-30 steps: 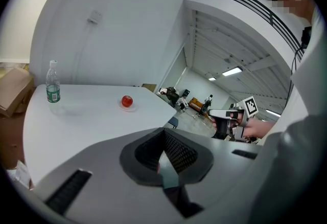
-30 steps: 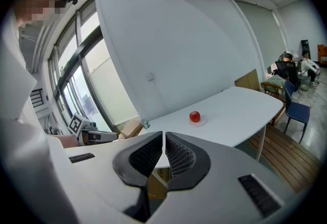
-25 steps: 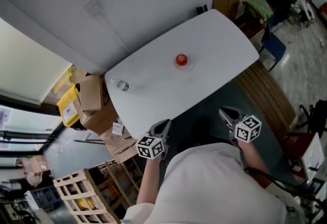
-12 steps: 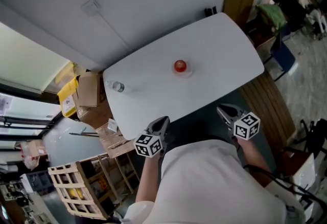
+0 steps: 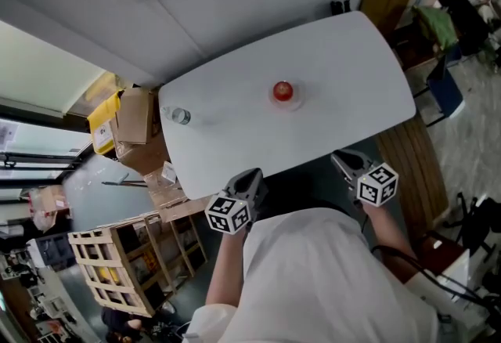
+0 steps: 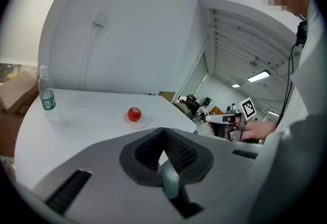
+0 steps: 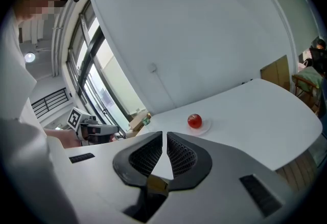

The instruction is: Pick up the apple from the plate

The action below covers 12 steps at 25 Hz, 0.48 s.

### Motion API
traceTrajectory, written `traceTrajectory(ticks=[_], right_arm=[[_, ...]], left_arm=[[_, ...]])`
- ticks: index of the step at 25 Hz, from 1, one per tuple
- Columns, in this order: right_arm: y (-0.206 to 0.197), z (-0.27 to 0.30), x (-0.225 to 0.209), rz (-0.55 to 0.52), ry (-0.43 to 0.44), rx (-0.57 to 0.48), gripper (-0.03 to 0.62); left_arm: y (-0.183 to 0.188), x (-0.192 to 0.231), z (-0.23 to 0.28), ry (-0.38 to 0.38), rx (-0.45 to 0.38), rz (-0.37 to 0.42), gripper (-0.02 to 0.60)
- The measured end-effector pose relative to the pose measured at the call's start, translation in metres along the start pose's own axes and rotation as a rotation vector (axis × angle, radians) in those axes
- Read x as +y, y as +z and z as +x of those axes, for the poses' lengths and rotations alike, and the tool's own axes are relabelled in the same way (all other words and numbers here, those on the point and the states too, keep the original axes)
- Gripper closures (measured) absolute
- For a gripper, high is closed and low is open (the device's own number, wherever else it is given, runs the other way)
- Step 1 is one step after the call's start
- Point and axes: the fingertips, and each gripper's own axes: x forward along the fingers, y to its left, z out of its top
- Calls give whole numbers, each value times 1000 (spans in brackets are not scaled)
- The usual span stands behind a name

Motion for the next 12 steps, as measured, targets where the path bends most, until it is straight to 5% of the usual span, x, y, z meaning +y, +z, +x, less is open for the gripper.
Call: traceTrajectory(ticks=[12], right_arm=[[24, 57, -5, -39, 8, 55, 553]], left_arm=[[12, 38, 19, 0, 23, -25, 580]])
